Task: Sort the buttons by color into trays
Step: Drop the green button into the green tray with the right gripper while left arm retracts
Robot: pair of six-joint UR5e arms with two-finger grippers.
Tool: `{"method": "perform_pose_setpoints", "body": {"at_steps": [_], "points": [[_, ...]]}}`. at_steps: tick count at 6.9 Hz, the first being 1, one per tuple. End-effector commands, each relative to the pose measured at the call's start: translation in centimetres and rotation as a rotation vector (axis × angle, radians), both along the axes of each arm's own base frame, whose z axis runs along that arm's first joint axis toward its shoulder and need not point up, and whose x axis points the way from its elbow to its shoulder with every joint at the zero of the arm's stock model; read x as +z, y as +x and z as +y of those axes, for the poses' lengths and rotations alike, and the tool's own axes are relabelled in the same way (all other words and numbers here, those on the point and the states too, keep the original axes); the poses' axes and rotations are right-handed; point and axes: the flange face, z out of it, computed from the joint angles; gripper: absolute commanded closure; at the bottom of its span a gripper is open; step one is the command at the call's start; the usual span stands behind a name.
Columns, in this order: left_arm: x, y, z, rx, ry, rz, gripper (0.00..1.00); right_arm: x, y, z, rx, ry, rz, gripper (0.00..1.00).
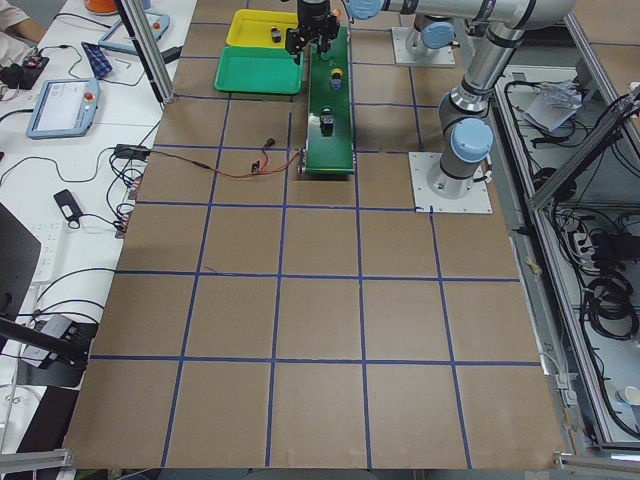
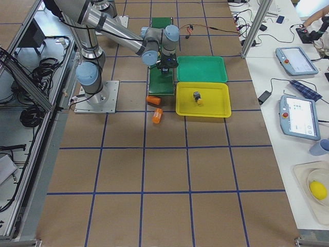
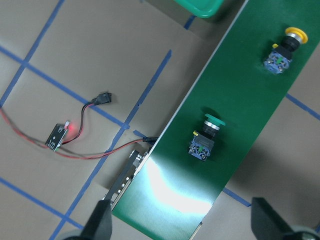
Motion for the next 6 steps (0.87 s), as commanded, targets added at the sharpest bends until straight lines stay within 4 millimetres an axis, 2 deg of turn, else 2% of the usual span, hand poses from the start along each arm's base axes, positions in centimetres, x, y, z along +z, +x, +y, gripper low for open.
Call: {"method": "perform_pose_setpoints", "body": {"at_steps": [1,2,3,4,5,6], "points": [[-0.4,0.6,-1.6,0.227,-0.109,0.021,0.0,3.8,-0.2,-3.1,-0.004,-0.087,-0.005,1.0],[-0.8,0.6,-1.2,0.234,-0.115,0.022,0.0,5.4,-0.3,-6.5,-0.004,-0.129,-0.008,1.0],[-0.7,0.8,-1.0,0.298,-0.107,0.026,0.0,3.8,-0.5,-10.7,-0.006,-0.126,-0.008,1.0],[-0.3,0.9,-1.0,0.406,-0.106,0.042,0.0,3.1,-0.3,-15.0,-0.007,-0.182,-0.014,1.0],[0.0,1.3,-1.1,0.501,-0.092,0.051,0.0,2.4,-0.2,-17.6,0.0,-0.19,-0.014,1.0],[0.4,2.4,-0.9,0.533,-0.044,0.041,0.0,0.5,0.3,-18.7,-0.004,-0.168,-0.021,0.91]]}}
